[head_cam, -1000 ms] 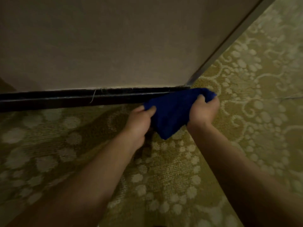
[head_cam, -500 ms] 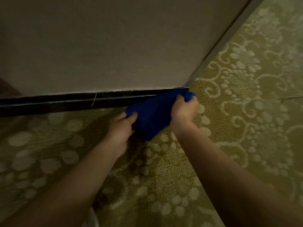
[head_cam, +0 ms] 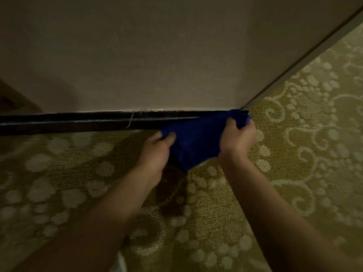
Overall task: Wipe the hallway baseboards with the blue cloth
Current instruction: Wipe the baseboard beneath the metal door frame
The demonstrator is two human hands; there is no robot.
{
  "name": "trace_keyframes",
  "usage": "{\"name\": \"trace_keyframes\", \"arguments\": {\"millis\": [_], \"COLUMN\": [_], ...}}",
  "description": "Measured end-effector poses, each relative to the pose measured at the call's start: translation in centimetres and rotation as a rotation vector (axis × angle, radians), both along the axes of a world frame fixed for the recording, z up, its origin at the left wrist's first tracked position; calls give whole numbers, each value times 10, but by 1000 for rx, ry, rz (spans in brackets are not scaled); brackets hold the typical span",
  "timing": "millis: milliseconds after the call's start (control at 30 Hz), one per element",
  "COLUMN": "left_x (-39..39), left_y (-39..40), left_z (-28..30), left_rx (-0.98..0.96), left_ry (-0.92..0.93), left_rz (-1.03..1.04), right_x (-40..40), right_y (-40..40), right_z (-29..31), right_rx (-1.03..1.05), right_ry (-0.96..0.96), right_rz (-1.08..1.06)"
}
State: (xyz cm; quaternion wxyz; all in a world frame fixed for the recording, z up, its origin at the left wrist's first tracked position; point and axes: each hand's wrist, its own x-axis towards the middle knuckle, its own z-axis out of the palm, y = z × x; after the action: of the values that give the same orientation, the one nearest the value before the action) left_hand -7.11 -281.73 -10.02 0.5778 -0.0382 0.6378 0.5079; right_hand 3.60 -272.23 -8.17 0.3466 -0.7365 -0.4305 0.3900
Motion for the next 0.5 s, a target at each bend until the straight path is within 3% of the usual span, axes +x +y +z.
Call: {"name": "trace_keyframes", "arguments": {"millis": [67, 133, 233, 333, 500], "left_x": [3, 4, 0, -6, 0], "left_y": [9, 9, -3, -9, -1], "left_z": [1, -3, -14, -25, -21], "left_rx": [-33, -95, -99, -34, 26], "left_ry": [24, 33, 0, -50, 36], "left_rz": [6, 123, 265, 175, -76], "right_x": [-12, -35, -52, -22, 1], "right_y": [0, -14, -42, -25, 10], "right_z": [7, 10, 8, 1, 4], "right_rx": [-15, -10, 65, 59, 12], "right_ry": [-8, -61, -101, -103, -85], "right_rz": [-141, -143, 141, 274, -26]}}
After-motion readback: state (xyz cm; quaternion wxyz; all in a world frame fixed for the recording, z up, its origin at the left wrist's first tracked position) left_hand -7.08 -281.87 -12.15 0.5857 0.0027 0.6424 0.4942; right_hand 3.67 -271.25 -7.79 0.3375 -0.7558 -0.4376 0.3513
